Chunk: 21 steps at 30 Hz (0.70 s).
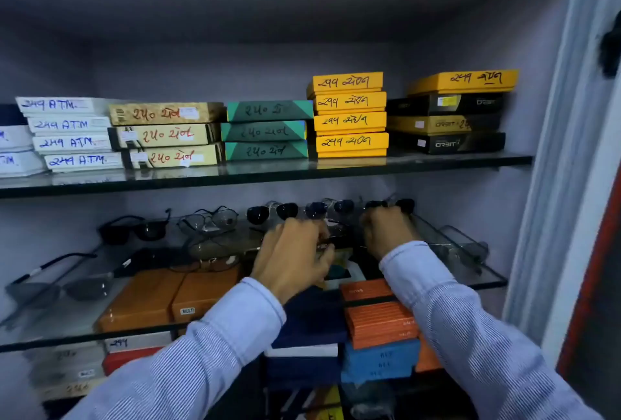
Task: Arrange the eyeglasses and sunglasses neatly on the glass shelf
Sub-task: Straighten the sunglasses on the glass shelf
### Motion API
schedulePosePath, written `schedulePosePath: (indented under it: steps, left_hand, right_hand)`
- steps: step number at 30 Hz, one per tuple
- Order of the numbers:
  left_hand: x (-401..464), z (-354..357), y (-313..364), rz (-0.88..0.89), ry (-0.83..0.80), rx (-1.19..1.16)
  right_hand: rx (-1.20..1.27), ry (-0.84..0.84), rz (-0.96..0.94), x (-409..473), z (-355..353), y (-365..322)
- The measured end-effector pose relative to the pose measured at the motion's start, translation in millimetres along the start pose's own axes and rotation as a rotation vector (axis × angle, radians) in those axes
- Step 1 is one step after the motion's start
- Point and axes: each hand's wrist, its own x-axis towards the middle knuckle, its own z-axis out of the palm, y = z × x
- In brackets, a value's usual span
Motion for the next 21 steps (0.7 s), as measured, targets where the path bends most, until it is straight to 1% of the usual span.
schedulePosePath:
  steps: [2,3,6,9,13,17,19,21]
  left_hand:
    - [15,7,2,-0.060,-0.040,-0.046]
    - [24,14,2,-0.063,-0.057,-0.063]
    - [40,22,9,-0.109,-0.163,-0.082]
    - [53,36,8,-0.122,-0.203,-0.078]
    - [65,50,7,-0.134,-0.270,-0.077]
    - [66,55,8,-0.131,-0.199,-0.017]
    - [65,54,6,-0.112,-0.139,0.048]
    - [64,51,4,-0.094,-0.066,0.059]
  right_hand:
    - [-0.055,-0.102,0.068,8,0,-5]
    - [-0.090,-0.144,0.086,13,1,-6]
    - [-0.193,-0.235,0.120,22,1,-8]
    - [-0.235,-0.248,0.129,29,3,-6]
    - [-0.211,-0.239,0.106,34,3,-2]
    - [-0.162,-0.250,0.064,33,-1,4]
    - [-0.145,-0.233,0.029,32,-6,6]
    - [-0.099,-0.208,-0.004,31,-12,9]
